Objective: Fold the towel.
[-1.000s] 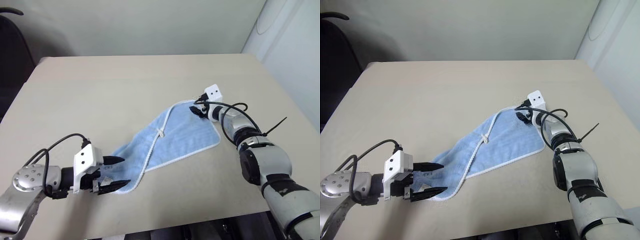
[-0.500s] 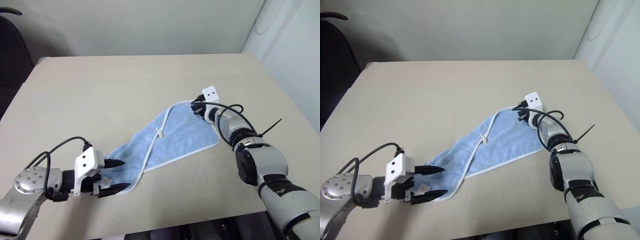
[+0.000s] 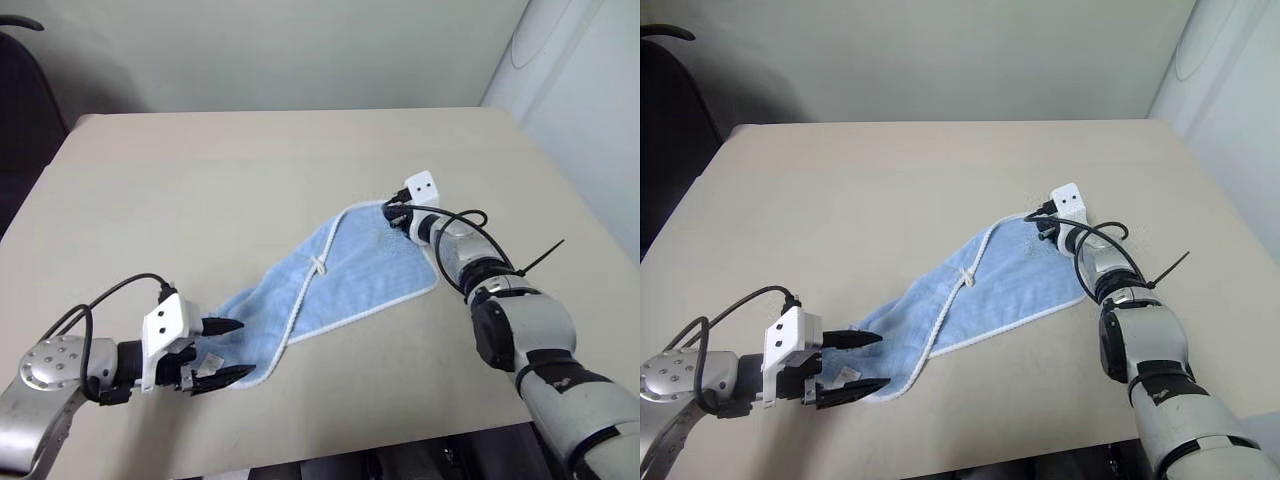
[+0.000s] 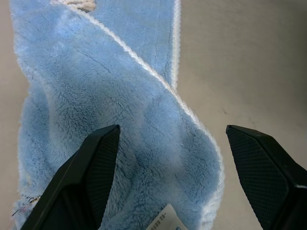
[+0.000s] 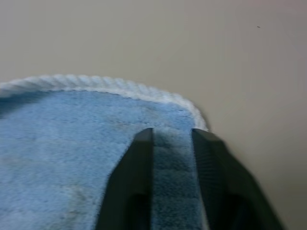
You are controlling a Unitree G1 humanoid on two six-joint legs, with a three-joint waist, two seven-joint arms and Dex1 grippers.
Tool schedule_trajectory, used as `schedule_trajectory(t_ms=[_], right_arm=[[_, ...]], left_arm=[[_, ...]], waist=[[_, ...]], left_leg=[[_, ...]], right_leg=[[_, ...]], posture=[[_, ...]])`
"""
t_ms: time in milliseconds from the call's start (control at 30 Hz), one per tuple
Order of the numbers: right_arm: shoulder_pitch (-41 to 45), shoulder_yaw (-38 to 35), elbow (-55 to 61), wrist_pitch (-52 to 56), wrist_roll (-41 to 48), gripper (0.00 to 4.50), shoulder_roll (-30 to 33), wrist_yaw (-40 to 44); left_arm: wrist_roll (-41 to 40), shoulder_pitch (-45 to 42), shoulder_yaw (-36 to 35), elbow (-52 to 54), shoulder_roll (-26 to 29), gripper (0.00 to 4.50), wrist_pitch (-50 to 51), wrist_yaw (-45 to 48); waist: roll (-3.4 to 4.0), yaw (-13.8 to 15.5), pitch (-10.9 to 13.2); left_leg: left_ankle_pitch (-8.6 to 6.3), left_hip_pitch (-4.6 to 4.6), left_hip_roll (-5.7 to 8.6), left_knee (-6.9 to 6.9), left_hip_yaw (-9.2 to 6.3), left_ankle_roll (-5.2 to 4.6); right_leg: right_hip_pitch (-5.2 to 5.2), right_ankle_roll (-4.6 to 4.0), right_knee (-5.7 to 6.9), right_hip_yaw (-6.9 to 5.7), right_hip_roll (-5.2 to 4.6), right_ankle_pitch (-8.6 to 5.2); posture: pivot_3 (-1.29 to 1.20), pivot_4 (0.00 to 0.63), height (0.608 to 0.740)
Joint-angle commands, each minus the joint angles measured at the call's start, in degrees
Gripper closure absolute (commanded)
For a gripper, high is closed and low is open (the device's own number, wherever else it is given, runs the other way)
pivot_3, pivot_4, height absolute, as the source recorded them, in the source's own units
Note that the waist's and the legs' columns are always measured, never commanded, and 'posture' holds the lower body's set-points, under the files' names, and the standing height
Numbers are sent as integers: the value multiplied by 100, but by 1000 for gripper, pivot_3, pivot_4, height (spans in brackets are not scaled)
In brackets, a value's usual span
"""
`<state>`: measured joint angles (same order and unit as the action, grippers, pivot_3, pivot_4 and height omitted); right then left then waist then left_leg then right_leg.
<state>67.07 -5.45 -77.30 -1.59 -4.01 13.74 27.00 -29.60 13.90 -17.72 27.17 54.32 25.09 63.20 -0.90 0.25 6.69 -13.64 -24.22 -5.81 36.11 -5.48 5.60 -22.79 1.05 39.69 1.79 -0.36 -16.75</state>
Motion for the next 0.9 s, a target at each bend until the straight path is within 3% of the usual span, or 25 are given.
schedule_trajectory(t_ms=[33, 67, 367, 467, 700, 900], right_arm=[[196, 90, 30, -25, -163, 1957, -21, -189], [195, 106, 23, -17, -190, 1762, -36, -185], [115, 104, -26, 154, -252, 1762, -158, -126], [89, 35, -18, 231, -183, 2322, -163, -37], [21, -99, 15, 244, -102, 4477, -69, -42], [-42, -337, 130, 120, 109, 4477, 139, 110]], left_arm=[[-36, 51, -87, 199, -42, 653, -35, -51], [-36, 69, -97, 211, -54, 653, -33, -62], [-25, 184, -89, 360, -159, 653, -23, -222], [-26, 182, -89, 354, -157, 653, -30, -248], [-28, 156, -59, 349, -164, 653, -40, -268], [-89, 274, -204, 397, -159, 653, -26, -236]], waist=[[0, -1, 0], [0, -1, 0], [0, -2, 0], [-1, -2, -1], [-1, -4, -2], [-1, 8, -2]], left_leg=[[0, 0, 0, 0, 0, 0], [0, 0, 0, 0, 0, 0], [-1, 4, 0, 0, 1, 2], [-1, 7, 0, 0, 1, 2], [-2, 11, -1, 0, 2, 3], [-2, 12, 0, 1, 2, 4]], right_leg=[[0, -1, 1, 0, 0, -1], [0, -1, 2, 0, 0, -1], [0, -3, 7, 0, 1, -2], [0, -6, 12, 0, 1, -3], [1, -9, 15, 0, 3, -5], [2, -10, 16, 0, 3, -5]], posture=[[0, 150, 740], [0, 150, 740], [0, 150, 740], [0, 150, 740], [0, 150, 740], [0, 150, 740]])
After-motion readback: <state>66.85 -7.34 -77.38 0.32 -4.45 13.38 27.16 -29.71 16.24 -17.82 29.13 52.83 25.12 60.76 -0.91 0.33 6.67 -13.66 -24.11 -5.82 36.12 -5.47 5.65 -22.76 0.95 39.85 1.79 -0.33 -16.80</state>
